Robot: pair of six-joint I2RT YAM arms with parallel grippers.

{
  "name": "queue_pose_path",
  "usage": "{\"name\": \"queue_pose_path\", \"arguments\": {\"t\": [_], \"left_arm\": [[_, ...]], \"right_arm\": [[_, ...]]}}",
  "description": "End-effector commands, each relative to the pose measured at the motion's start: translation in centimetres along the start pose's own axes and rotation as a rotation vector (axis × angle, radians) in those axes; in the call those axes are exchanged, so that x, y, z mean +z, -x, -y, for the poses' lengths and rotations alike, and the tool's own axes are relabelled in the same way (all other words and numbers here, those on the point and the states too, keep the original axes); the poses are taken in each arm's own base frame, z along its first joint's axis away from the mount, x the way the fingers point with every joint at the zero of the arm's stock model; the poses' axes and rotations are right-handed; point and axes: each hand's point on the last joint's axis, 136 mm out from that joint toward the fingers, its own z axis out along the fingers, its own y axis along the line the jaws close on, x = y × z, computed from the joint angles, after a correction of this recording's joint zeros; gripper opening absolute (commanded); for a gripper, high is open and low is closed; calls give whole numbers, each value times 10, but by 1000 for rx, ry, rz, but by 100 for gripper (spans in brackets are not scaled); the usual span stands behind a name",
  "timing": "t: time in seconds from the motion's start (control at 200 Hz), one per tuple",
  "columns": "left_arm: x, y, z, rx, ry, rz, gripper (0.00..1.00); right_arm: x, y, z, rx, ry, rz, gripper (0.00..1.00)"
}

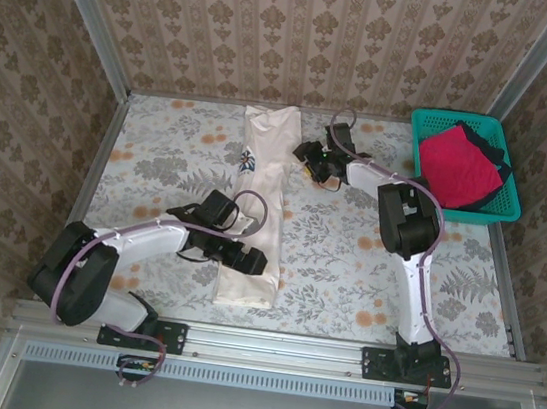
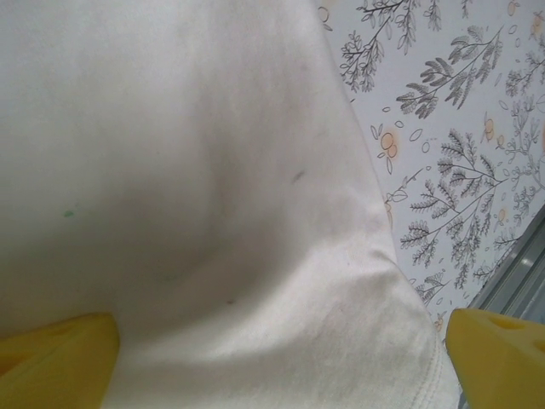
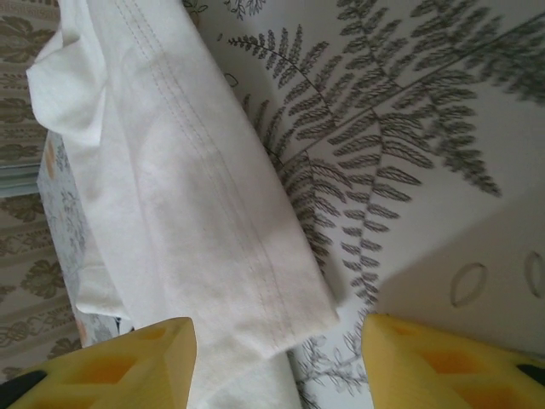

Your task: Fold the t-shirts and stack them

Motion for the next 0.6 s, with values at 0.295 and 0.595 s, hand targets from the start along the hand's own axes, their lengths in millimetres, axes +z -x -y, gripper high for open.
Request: {"name": "queue_pose_path", "arguments": {"t": [0.295,0.595], "left_arm": [[2,-6,-12,-25,7,-4,100],[1,-6,-14,-39,16,7,100]], "right_arm": [[23,-5,-11,44,73,-66,35],[8,8,-28,-78,58,-5,0]]}}
